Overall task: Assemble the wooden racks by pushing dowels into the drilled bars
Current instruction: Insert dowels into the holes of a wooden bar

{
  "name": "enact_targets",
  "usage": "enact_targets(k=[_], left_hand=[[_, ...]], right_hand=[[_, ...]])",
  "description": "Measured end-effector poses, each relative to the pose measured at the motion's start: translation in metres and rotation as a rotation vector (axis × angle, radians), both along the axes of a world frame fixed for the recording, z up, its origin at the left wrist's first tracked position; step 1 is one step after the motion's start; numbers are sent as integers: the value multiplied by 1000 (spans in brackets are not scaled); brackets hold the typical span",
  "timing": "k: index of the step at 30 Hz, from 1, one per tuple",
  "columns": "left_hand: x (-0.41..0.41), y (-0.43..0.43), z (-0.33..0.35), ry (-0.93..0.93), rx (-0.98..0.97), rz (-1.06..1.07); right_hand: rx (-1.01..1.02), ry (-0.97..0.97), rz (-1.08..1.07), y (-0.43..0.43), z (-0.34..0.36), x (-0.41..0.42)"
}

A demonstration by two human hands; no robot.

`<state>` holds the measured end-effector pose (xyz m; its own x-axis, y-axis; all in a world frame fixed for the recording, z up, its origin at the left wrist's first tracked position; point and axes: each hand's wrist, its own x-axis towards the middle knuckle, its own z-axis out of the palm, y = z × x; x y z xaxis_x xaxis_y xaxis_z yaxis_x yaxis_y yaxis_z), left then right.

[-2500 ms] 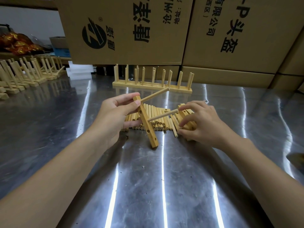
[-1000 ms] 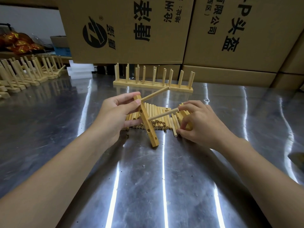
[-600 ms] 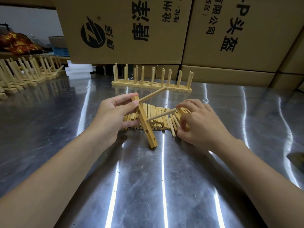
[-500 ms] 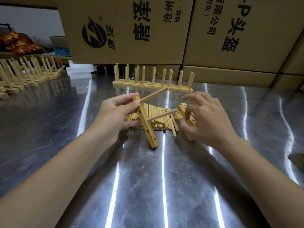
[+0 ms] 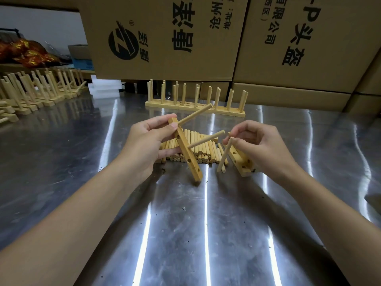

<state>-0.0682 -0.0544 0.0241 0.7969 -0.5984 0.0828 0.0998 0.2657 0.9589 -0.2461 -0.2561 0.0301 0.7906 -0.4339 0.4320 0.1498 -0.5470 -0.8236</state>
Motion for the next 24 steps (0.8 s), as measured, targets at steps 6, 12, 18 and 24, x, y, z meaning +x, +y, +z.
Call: enact_targets(k=[6, 12, 18, 24], left_hand=[[0, 0, 0, 3, -7, 11], [1, 0, -1, 3, -5, 13], [1, 0, -2, 8, -10, 18], [2, -1, -1, 24, -14, 20]], right_hand=[[22, 37, 107, -1, -9, 5], [43, 121, 121, -6, -15, 6], [306, 2, 123, -6, 0, 3], [448, -40, 212, -2, 7, 4]])
